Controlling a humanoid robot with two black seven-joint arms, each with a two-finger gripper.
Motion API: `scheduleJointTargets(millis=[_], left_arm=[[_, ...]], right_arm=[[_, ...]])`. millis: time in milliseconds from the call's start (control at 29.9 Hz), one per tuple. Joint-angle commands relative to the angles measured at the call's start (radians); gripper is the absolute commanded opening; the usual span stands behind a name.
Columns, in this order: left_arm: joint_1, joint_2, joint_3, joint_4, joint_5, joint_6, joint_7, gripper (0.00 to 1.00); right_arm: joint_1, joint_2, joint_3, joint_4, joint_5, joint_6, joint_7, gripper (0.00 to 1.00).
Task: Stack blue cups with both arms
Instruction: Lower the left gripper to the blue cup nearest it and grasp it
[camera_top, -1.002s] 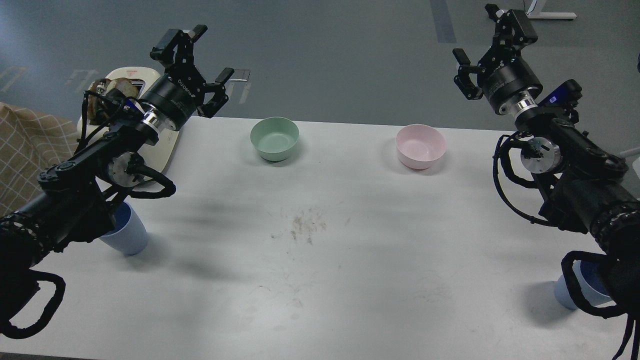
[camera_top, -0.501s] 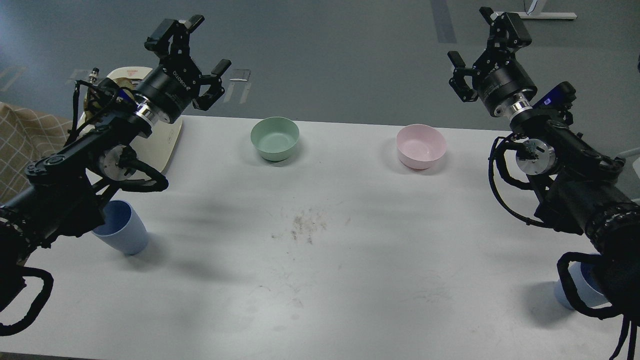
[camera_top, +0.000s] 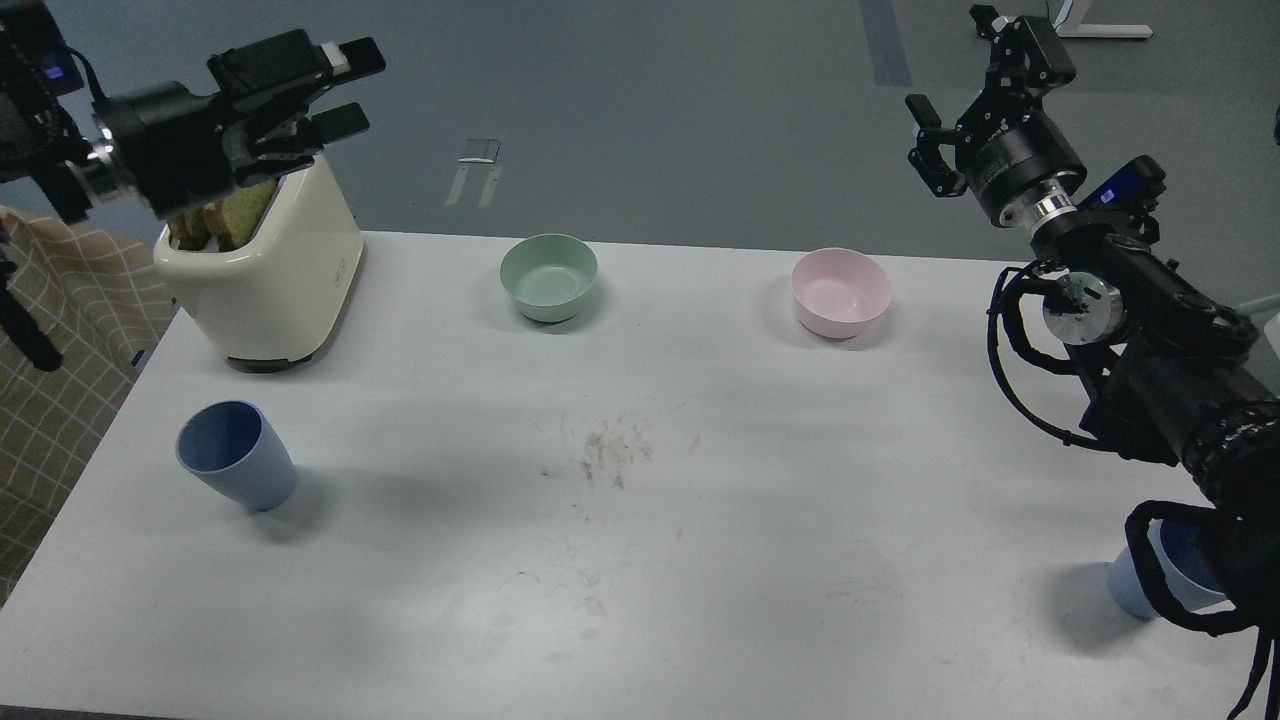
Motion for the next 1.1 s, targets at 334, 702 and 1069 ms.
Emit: scheduleJointTargets(millis=[334,702,1069], left_arm=[[0.077,0.431,0.183,-0.229,0.665,0.001,0.000,0.98],[0.084,0.362,0.394,-0.125,0.679,0.144,0.000,0.98],[0.126,0.226,0.395,0.006,0.665,0.147,0.000,0.94]], right_arm=[[0.010,0.001,-0.004,0.012,-0.004,0.000,0.000,1.00],[0.010,0.001,-0.004,0.015,-0.004,0.000,0.000,1.00],[0.010,-0.004,-0.004,0.014,-0.006,0.000,0.000,1.00]])
